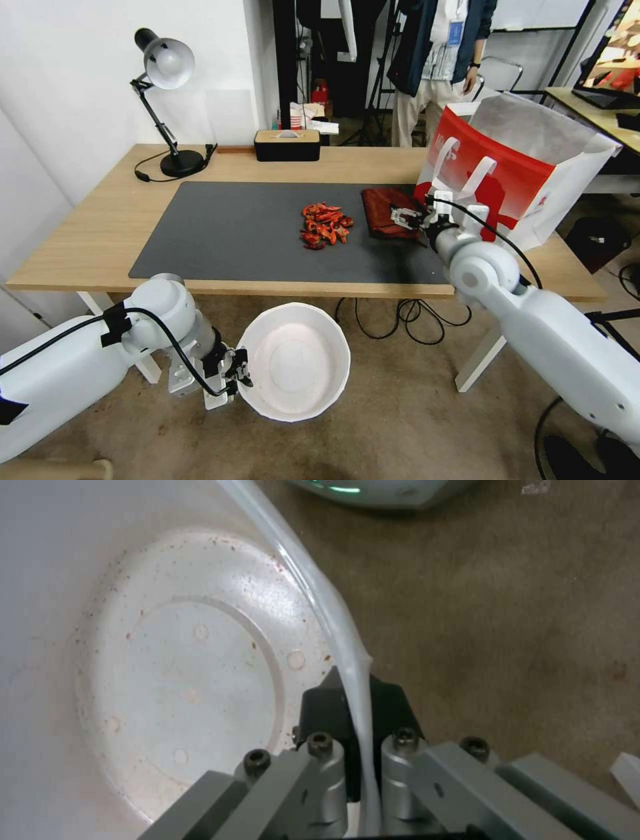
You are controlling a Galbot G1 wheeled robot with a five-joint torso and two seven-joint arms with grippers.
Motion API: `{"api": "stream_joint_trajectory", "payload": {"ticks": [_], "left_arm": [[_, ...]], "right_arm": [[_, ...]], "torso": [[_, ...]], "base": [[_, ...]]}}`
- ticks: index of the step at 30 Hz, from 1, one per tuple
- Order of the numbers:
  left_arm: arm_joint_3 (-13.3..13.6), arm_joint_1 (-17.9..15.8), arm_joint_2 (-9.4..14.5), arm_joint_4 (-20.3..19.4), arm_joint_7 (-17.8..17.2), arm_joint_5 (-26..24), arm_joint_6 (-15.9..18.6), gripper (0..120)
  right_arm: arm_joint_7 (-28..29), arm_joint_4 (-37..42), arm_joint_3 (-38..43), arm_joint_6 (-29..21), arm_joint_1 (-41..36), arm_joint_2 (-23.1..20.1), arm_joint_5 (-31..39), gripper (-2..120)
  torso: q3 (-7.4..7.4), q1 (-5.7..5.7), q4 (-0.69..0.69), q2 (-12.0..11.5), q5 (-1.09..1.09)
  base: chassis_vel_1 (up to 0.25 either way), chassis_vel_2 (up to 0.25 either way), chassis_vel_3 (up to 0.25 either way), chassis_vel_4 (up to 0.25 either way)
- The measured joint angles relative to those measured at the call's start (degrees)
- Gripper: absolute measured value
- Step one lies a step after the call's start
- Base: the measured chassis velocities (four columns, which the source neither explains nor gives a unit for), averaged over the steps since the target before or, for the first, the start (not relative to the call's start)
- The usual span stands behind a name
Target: Sweep shrimp from table into container with towel, then put container into takeout bag.
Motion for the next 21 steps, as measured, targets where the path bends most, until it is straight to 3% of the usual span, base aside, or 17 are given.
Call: {"api": "stream_joint_trajectory", "payload": {"ticks": [9, 21], "left_arm": [[-0.11, -0.79, 0.51, 0.00, 0.00, -0.33, -0.22, 0], [-0.17, -0.55, 0.64, -0.33, 0.03, -0.67, -0.26, 0]], "right_arm": [[5.04, -4.66, -5.88, -3.83, 5.94, 4.19, 1.74, 100], [8.53, -8.97, -8.03, -6.43, 8.88, 5.46, 2.05, 100]], "torso": [[0.00, 0.00, 0.00, 0.00, 0.02], [0.00, 0.00, -0.01, 0.01, 0.01]], "base": [[0.000, 0.000, 0.000, 0.000], [0.000, 0.000, 0.000, 0.000]]}}
